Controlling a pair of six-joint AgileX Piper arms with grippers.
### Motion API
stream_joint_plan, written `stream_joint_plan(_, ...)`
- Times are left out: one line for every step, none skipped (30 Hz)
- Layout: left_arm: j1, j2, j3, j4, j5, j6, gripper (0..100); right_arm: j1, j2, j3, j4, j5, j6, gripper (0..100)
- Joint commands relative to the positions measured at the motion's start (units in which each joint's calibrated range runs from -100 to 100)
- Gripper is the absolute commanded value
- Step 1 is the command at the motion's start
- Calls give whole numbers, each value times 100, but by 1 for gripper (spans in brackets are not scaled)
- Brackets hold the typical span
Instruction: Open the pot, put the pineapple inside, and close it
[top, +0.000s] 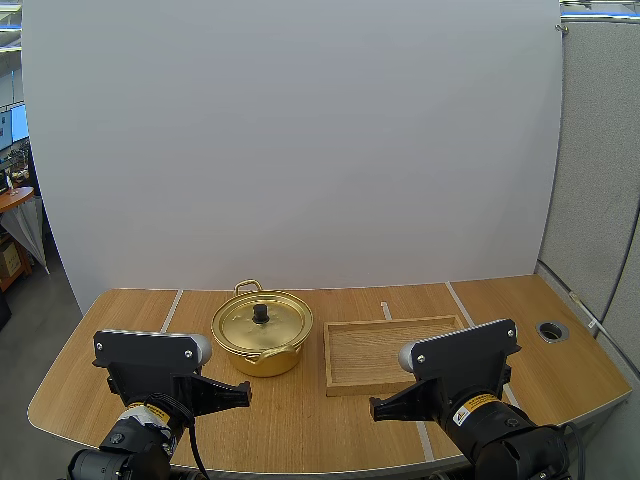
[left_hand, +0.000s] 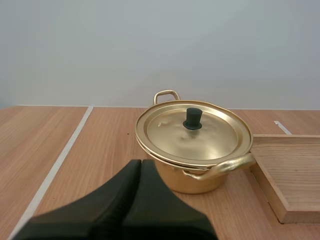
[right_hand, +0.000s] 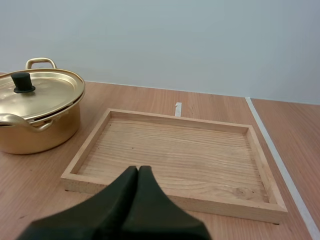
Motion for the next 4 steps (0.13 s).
stream_joint_plan(-21, -40, 8, 28, -11, -55, 0, -25, -38, 0, -80, 12, -29, 0)
stream_joint_plan(-21, -40, 8, 28, -11, -55, 0, -25, -38, 0, -80, 12, -29, 0)
stream_joint_plan(-21, -40, 8, 28, -11, -55, 0, -25, -38, 0, -80, 12, -29, 0)
stream_joint_plan(-21, -40, 8, 28, -11, -55, 0, -25, -38, 0, -80, 12, -29, 0)
